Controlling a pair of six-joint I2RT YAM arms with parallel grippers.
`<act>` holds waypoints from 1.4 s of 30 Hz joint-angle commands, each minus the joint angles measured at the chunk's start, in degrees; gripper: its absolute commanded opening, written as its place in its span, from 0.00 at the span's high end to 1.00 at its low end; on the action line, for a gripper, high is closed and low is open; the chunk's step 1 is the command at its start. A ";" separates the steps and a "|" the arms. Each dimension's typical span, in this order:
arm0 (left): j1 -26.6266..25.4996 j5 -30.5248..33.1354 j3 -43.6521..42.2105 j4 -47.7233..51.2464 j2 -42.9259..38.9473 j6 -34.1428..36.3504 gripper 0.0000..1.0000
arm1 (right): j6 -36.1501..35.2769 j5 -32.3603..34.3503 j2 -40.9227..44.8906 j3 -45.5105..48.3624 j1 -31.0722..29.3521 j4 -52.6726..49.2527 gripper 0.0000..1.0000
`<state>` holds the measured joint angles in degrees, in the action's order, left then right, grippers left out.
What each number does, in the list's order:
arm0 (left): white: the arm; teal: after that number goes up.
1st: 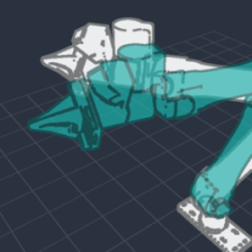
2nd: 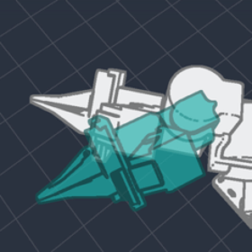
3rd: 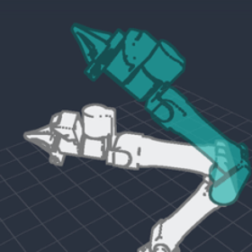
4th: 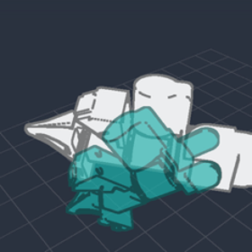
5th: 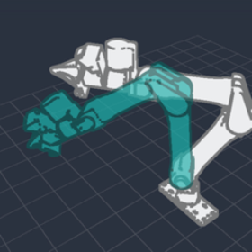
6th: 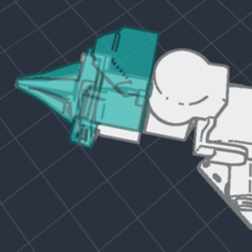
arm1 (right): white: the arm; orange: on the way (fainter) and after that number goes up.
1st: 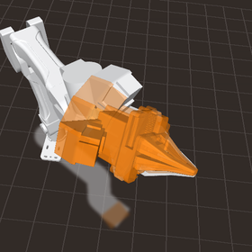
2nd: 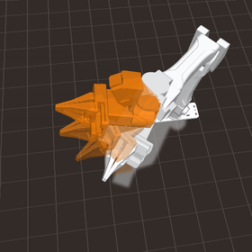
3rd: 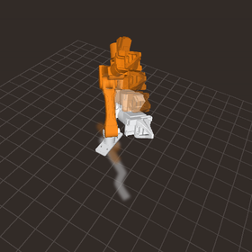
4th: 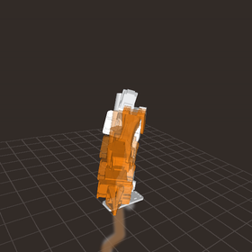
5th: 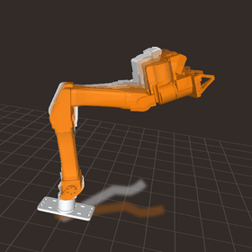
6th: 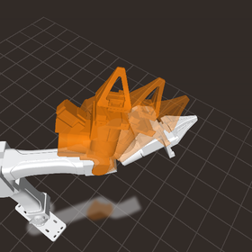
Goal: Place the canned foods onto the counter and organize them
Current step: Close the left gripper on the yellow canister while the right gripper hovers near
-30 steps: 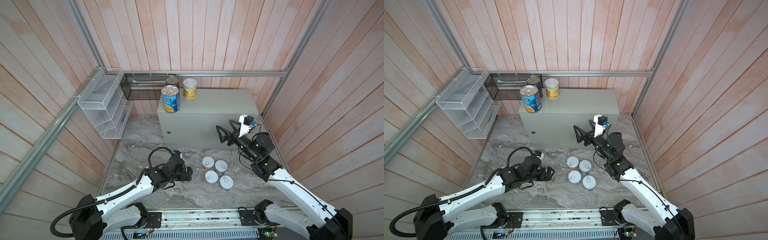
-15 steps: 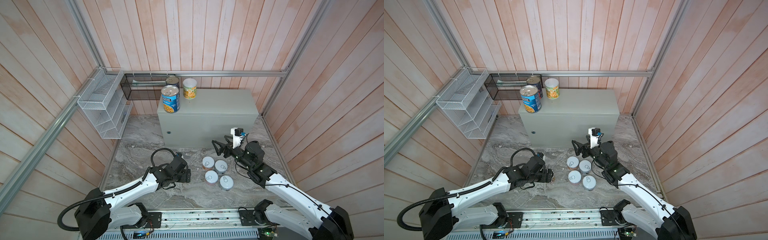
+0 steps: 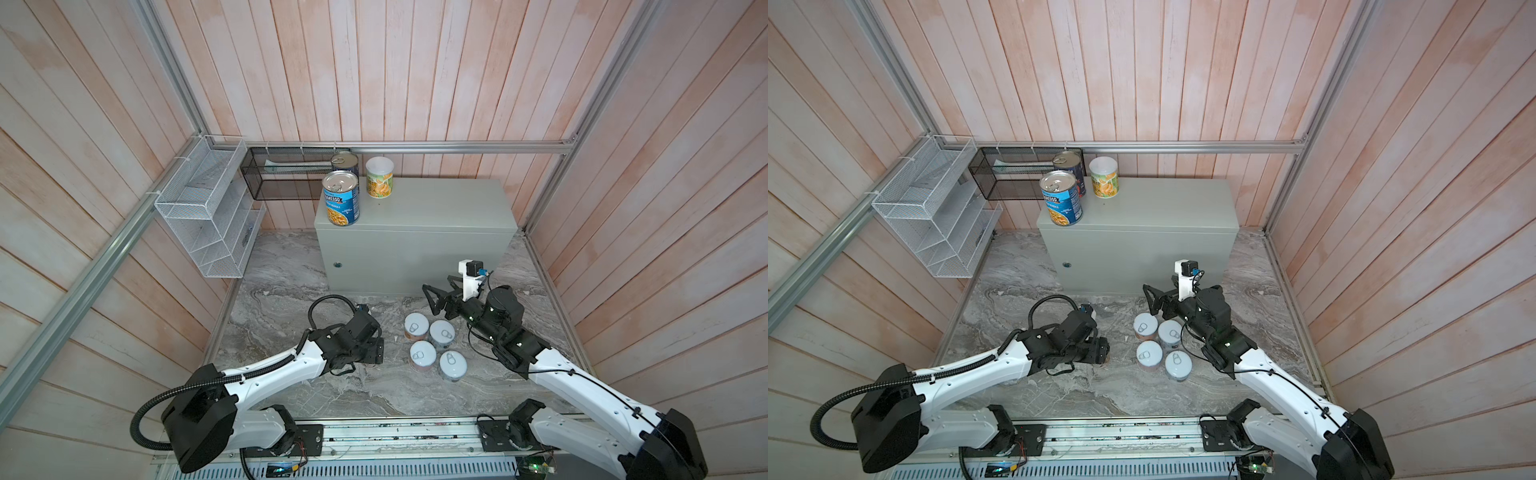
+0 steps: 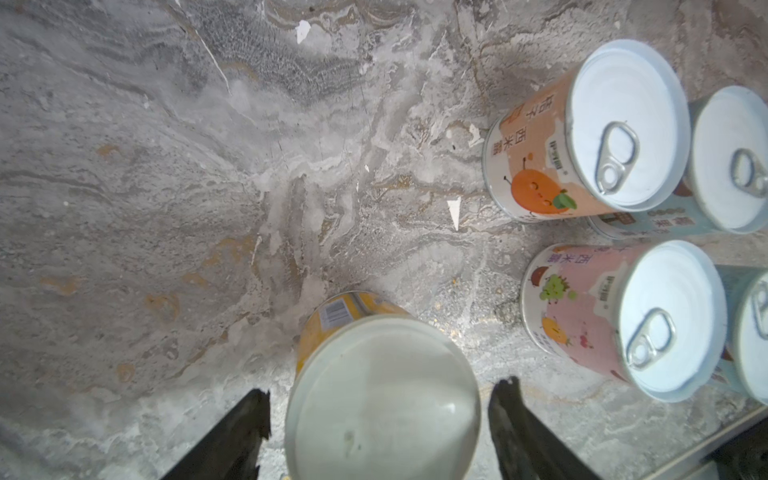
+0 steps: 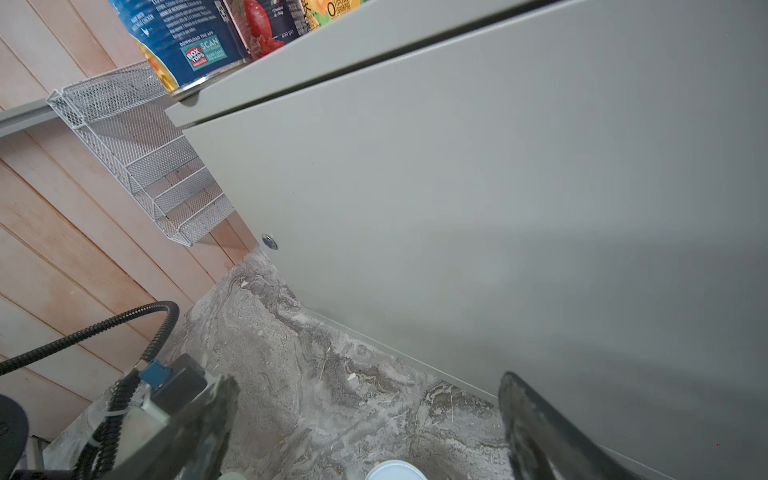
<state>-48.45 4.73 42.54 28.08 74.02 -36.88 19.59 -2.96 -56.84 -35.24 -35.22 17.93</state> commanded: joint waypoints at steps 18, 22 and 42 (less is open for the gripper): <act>-0.36 2.39 0.73 -0.30 2.93 1.29 0.34 | 1.54 1.03 -1.58 0.35 -0.76 0.78 0.03; -0.35 3.04 1.00 -0.08 3.48 1.44 0.42 | 1.62 1.04 -1.82 0.19 -0.96 0.62 0.03; -0.26 2.25 8.82 4.92 -3.40 3.88 0.55 | 1.14 2.43 1.32 3.71 -1.78 -3.25 0.03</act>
<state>-48.77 5.06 49.04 33.06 71.64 -34.48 20.64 -1.78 -56.77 -32.40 -36.62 15.97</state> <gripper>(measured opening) 0.673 0.973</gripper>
